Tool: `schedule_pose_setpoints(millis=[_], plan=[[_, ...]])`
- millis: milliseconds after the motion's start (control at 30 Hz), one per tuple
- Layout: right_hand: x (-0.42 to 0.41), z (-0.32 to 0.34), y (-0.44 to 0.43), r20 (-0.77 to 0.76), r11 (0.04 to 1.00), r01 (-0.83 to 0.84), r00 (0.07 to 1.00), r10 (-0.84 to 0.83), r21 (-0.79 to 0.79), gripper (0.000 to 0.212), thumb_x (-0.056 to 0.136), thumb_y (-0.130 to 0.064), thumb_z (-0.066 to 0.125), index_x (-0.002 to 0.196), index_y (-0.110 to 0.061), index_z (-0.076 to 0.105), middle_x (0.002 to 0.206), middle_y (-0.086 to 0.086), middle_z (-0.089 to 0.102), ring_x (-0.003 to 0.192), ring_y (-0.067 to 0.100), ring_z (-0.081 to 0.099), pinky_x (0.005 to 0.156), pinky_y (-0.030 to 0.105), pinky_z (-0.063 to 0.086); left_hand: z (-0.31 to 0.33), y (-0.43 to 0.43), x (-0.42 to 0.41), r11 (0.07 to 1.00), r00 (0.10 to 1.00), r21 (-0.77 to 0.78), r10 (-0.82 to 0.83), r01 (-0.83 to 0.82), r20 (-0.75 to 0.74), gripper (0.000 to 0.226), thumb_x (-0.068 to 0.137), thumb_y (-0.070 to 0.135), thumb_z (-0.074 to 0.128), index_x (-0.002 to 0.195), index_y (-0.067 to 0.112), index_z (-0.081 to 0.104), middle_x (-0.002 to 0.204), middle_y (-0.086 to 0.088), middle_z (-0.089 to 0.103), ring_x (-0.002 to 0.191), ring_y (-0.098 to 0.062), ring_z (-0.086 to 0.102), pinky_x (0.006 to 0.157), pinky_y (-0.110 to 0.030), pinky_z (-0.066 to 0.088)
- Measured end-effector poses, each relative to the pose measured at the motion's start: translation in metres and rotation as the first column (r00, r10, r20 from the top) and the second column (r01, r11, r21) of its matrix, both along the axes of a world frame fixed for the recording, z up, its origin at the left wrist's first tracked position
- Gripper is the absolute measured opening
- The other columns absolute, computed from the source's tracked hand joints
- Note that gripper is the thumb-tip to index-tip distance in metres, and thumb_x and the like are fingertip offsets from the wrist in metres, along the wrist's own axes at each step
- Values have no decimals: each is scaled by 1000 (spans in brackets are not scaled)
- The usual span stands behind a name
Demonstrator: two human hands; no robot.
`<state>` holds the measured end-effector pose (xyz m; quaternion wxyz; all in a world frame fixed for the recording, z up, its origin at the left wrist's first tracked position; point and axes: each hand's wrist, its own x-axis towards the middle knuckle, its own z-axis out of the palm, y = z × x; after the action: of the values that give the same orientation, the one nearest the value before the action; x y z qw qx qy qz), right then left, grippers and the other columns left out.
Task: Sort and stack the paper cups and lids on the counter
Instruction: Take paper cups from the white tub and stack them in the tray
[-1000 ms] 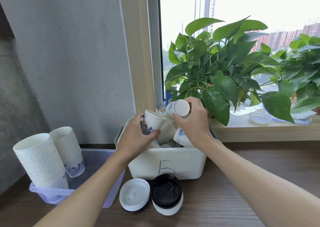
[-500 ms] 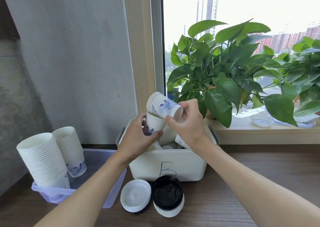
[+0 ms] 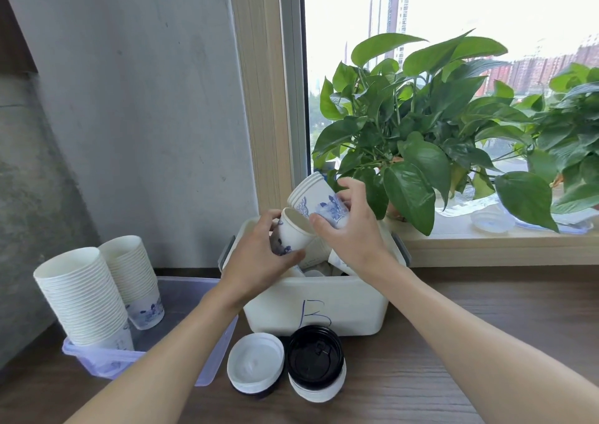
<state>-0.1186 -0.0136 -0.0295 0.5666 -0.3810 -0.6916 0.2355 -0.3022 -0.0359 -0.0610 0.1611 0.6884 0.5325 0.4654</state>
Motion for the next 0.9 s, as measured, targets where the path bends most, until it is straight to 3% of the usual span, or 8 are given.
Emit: schedule_pose_setpoints(millis=[67, 133, 200, 367, 500, 633, 733, 900], plan=[[0, -1, 1, -24, 999, -45, 999, 45, 3, 74, 83, -18, 71, 142, -32, 29, 115, 4, 50, 107, 15, 56, 91, 32, 49, -1, 1, 0, 1000, 1000, -20, -16, 16, -24, 59, 74, 30, 83, 120, 48, 51, 105, 40, 58, 87, 7, 64, 74, -16, 52], [0, -2, 2, -9, 998, -54, 998, 54, 35, 76, 87, -18, 66, 147, -40, 24, 120, -1, 45, 110, -6, 47, 94, 13, 38, -1, 1, -1, 999, 998, -45, -33, 31, -48, 64, 71, 34, 83, 125, 48, 51, 105, 40, 59, 84, 6, 66, 78, -23, 54], [-1, -3, 3, 56, 997, -47, 997, 44, 55, 73, 91, -22, 61, 147, -46, 22, 119, -2, 43, 108, -11, 43, 89, 2, 31, 0, 0, 0, 998, 996, -42, -42, 38, -77, 69, 69, 36, 84, 128, 49, 51, 105, 39, 60, 86, 7, 66, 78, -19, 55], [-4, -4, 5, 233, 994, -6, 972, -19, 105, 69, 91, -24, 61, 148, -41, 26, 104, 7, 47, 103, 19, 42, 99, 34, 35, 2, -2, 2, 998, 993, 1, -57, 58, -99, 64, 66, 42, 81, 118, 60, 48, 105, 44, 57, 87, 7, 65, 68, -11, 51], [-2, -6, 6, 78, 994, -104, 992, 101, 30, 78, 80, -22, 68, 140, -52, 29, 110, 4, 46, 99, 7, 50, 88, 17, 41, -1, -1, 1, 998, 994, -10, -57, 56, -95, 68, 66, 44, 81, 126, 54, 49, 104, 42, 60, 86, 5, 66, 76, -24, 56], [-3, -5, 7, -56, 995, -83, 995, 86, 46, 68, 74, -28, 74, 125, -45, 32, 102, -1, 61, 89, 11, 60, 74, 17, 47, 0, 0, 2, 998, 995, -24, -56, 54, -83, 77, 60, 56, 77, 132, 50, 48, 108, 38, 62, 86, 7, 66, 80, -28, 57], [-1, -5, 8, -97, 995, -102, 990, 99, -23, 64, 76, -21, 76, 122, -32, 33, 102, 1, 66, 92, 16, 63, 82, 30, 52, 0, 0, 3, 998, 996, -18, -69, 68, -61, 71, 63, 54, 76, 127, 50, 48, 107, 40, 61, 83, 2, 67, 81, -32, 59], [-3, -2, 5, 13, 977, -162, 986, 166, -140, 59, 89, -37, 66, 140, -28, 37, 129, -11, 51, 113, 2, 51, 92, 23, 44, -2, 0, 1, 999, 998, 0, -52, 52, -21, 72, 69, 50, 78, 130, 52, 40, 100, 23, 65, 78, -1, 67, 75, -29, 57]])
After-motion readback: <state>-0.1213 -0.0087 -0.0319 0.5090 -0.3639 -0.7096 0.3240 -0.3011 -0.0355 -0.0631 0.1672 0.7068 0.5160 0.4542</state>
